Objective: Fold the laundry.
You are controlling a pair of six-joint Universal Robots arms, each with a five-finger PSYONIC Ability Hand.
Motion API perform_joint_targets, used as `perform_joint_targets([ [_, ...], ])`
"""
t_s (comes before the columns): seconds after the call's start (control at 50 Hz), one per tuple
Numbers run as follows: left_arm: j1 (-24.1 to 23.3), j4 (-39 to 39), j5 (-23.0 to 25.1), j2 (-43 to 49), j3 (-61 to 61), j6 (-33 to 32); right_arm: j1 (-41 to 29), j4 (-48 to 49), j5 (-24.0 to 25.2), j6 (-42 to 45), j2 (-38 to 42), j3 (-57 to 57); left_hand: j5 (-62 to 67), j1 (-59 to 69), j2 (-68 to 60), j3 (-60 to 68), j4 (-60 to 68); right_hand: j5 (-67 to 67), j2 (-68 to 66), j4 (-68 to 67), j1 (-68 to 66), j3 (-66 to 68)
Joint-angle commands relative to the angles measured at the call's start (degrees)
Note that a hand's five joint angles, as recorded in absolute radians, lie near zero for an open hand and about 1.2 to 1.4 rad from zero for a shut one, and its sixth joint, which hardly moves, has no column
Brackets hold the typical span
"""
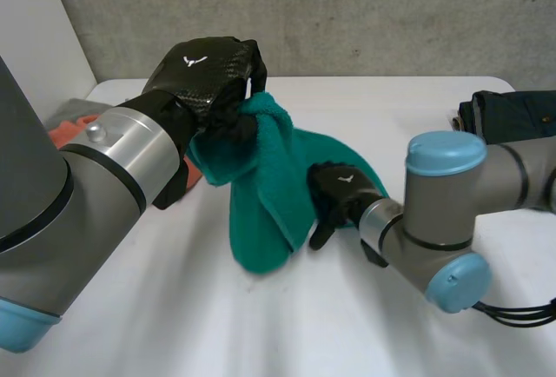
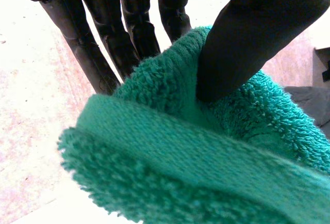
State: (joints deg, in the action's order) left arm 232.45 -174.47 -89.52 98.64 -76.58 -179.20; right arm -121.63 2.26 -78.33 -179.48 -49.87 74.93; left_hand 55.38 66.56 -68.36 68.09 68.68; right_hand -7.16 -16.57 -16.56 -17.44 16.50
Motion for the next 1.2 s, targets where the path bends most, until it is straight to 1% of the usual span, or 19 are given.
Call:
perform_joint_targets([
  [0.02,0.7,0.0,0.0,0.0,0.3,0.0,-1.2,-0.9,0.4,-2.1,0.6,-1.4,14.6,13.4,-11.6,11.9,11.3,-57.1,-57.7,-57.7,-56.8,57.7],
  [0.04,0.8,0.0,0.0,-0.1,0.4,0.0,-1.2,-0.9,0.4,-2.4,0.3,-1.5,14.6,13.4,-11.6,11.9,11.3,-62.8,-63.4,-63.4,-62.5,63.4],
  [0.14,2.2,0.0,-0.8,-4.0,0.5,-0.1,5.5,-2.6,0.0,-0.4,-6.4,-2.3,14.6,13.4,-11.6,11.9,11.3,-62.8,-63.4,-63.4,-62.6,63.5],
  [0.2,4.6,-0.1,-1.2,-6.3,0.0,0.0,12.0,-5.6,0.6,7.4,-15.0,-3.0,14.6,13.4,-11.6,11.9,11.3,-62.8,-63.4,-63.4,-62.6,63.5],
  [0.26,8.3,0.0,-0.8,-7.9,-1.8,-0.1,14.8,-10.3,0.8,14.1,-22.2,-5.8,14.6,13.4,-11.6,11.9,11.3,-62.8,-63.4,-63.4,-62.6,63.5],
  [0.32,9.6,0.0,-0.6,-8.0,-3.9,-0.1,15.6,-14.4,1.5,18.1,-24.8,-8.0,14.6,13.4,-11.6,11.9,11.3,-62.8,-63.4,-63.4,-62.6,63.5],
  [0.42,10.3,-0.6,-0.3,-5.9,-10.4,-0.2,15.3,-15.5,3.6,19.1,-24.2,-8.0,14.6,13.4,-11.6,11.9,11.3,-62.8,-63.4,-63.4,-62.6,63.5],
  [0.44,10.3,-0.7,-0.3,-4.7,-11.1,-0.1,15.3,-15.6,3.8,19.1,-23.8,-7.4,14.6,13.4,-11.6,11.9,11.3,-60.4,-61.0,-61.0,-60.1,61.1],
  [0.46,10.3,-0.8,-0.4,-3.3,-11.5,-0.1,15.3,-15.6,3.9,19.0,-23.2,-6.9,14.6,13.4,-11.6,11.9,11.3,-50.0,-50.6,-50.7,-49.8,50.7],
  [0.48,10.3,-1.0,-0.7,-0.6,-11.7,0.0,15.1,-16.1,3.9,18.5,-21.1,-5.6,14.6,13.4,-11.6,11.9,11.3,-20.3,-20.9,-20.9,-20.0,21.0],
  [0.52,10.3,-1.0,-0.8,1.5,-11.4,0.2,15.0,-16.3,3.5,18.0,-19.2,-3.6,14.6,13.4,-11.6,11.9,11.3,-5.8,-6.3,-6.4,-5.5,6.4],
  [0.6,10.8,-1.2,-0.9,2.9,-11.0,0.2,12.1,-15.8,2.4,14.3,-17.4,3.8,14.6,13.4,-11.6,11.9,11.3,-0.5,-1.1,-1.1,-0.2,1.2],
  [0.66,10.8,-1.2,-1.0,2.2,-10.1,0.2,8.9,-13.3,2.0,7.5,-17.4,10.9,14.6,13.4,-11.6,11.9,11.3,-0.2,-0.7,-0.8,0.1,0.8],
  [0.74,10.8,-0.8,-1.0,-1.3,-8.1,0.4,5.4,-4.9,2.6,-1.1,-17.7,19.7,14.6,13.4,-11.6,11.9,11.3,2.0,1.4,1.4,2.3,-1.4],
  [0.82,10.6,-0.8,-0.9,-4.7,-7.3,1.6,0.5,-0.2,2.4,-7.8,-17.6,21.7,14.6,13.4,-11.6,11.9,11.3,4.9,4.3,4.3,5.2,-4.2],
  [0.92,9.9,-0.7,-0.8,-7.9,-6.7,2.9,-4.0,2.8,2.3,-15.4,-15.8,19.8,14.6,13.4,-11.6,11.9,11.3,7.2,6.6,6.6,7.4,-6.5],
  [1.04,9.1,-0.6,-0.9,-9.2,-6.7,3.9,-9.1,5.2,1.7,-28.7,-6.7,12.3,14.6,13.4,-11.6,11.9,11.3,7.2,6.6,6.6,7.4,-6.5],
  [1.14,8.3,-0.3,-0.9,-9.3,-6.3,5.0,-10.9,5.3,0.1,-31.9,-0.9,5.8,14.6,13.4,-11.6,11.9,11.3,7.2,6.6,6.6,7.4,-6.5],
  [1.2,7.7,-0.3,-1.0,-9.3,-5.9,5.3,-12.6,5.7,-2.9,-31.8,1.8,2.5,14.6,13.4,-11.6,11.9,11.3,7.2,6.6,6.6,7.4,-6.5],
])
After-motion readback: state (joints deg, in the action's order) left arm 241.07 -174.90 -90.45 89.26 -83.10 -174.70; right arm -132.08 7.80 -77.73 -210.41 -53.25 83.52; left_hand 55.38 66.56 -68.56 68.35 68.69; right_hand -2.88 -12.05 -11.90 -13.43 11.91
